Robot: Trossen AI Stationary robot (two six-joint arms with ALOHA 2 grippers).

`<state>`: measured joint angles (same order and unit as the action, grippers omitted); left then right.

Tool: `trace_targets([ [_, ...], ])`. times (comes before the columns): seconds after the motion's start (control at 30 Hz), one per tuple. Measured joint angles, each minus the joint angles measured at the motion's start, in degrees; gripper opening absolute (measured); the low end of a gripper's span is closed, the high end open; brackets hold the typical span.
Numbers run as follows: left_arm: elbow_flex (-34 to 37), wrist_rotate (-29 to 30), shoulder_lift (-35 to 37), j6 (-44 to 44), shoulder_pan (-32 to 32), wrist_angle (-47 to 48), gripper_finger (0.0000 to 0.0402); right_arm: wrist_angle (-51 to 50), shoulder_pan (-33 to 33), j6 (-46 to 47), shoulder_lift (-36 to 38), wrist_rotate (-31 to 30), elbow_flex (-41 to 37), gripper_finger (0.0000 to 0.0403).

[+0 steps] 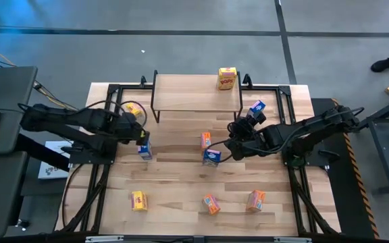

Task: Stack cereal on shelf
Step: Put the bottom left blue cereal box on the shelf

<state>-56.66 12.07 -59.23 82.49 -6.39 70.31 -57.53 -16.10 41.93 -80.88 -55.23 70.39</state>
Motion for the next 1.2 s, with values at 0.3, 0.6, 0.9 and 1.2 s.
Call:
trace_targets([
  [0.3, 0.00, -2.67, -3.44, 3.42, 0.00, -0.12, 0.0275, 0.03, 0.00, 0.00, -0.02, 1.03, 0.00, 0.0204],
  [0.6, 0.00, -6.39, -3.83, 13.49, 0.00, -0.16, 0.0275, 0.03, 0.00, 0.02, -0.02, 1.03, 0.00, 0.0204],
  [0.9, 0.00, -6.46, -5.51, 16.45, 0.00, -0.22, 0.0275, 0.01, 0.00, 0.00, -0.02, 1.03, 0.00, 0.0204],
  [1.2, 0.00, -5.08, -6.15, 16.95, 0.00, -0.42, 0.0275, 0.01, 0.00, 0.00, -0.04, 1.01, 0.00, 0.0204],
])
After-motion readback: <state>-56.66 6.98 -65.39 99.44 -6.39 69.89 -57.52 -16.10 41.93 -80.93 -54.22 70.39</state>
